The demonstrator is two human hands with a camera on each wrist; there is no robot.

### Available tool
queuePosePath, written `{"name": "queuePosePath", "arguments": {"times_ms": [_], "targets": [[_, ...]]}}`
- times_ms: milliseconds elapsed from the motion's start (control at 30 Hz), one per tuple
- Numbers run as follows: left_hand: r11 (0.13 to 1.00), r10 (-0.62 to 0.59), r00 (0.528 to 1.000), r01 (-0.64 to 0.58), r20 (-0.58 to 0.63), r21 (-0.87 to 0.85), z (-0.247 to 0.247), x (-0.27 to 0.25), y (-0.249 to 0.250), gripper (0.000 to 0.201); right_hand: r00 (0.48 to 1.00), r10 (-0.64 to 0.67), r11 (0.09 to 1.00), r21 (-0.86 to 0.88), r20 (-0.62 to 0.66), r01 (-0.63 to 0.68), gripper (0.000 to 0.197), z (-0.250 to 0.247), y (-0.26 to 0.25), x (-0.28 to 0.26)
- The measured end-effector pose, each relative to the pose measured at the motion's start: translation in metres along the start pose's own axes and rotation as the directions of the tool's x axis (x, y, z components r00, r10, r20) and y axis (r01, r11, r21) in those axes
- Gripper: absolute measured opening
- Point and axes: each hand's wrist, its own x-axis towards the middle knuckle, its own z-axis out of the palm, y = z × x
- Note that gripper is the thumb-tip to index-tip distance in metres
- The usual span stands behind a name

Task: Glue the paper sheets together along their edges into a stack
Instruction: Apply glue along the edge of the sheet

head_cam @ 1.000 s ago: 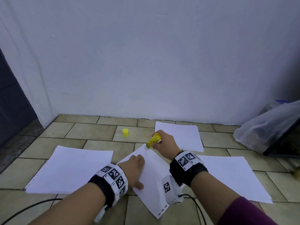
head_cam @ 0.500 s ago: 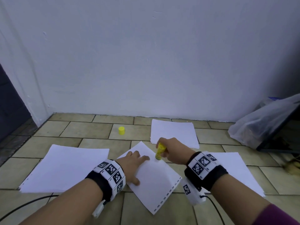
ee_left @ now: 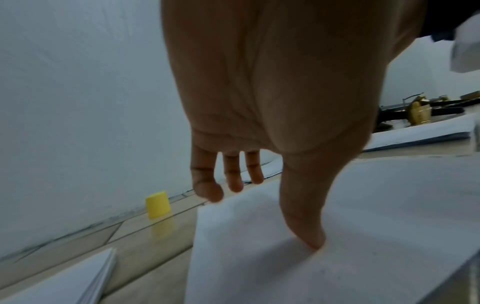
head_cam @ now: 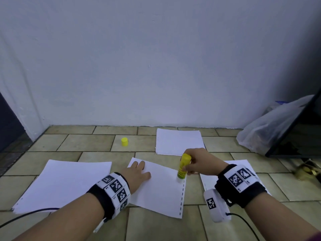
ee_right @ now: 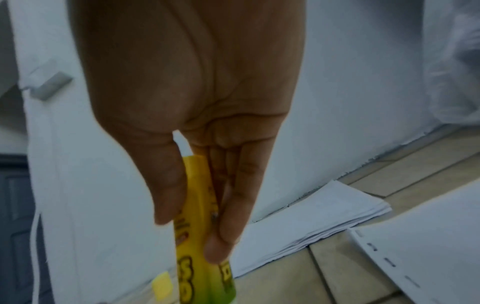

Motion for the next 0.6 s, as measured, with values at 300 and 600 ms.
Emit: {"name": "queuePosePath", "arguments": {"times_ms": [300,600], "targets": [[0.987,0.160,0.986,-0.159,0.050,-0.037,0.006,0.007,0.000,0.078,0.965,0.085,0.965,0.260,-0.249,-0.018,0.014,0.006,-0.007,0.025],[0.978,0.153,0.988,-0.148,0.024,-0.145,0.008,0.012,-0.010,0.083,0.954,0.110,0.969,0.243,-0.281,-0.040,0.027,0.029,-0.029,0.068]]}}
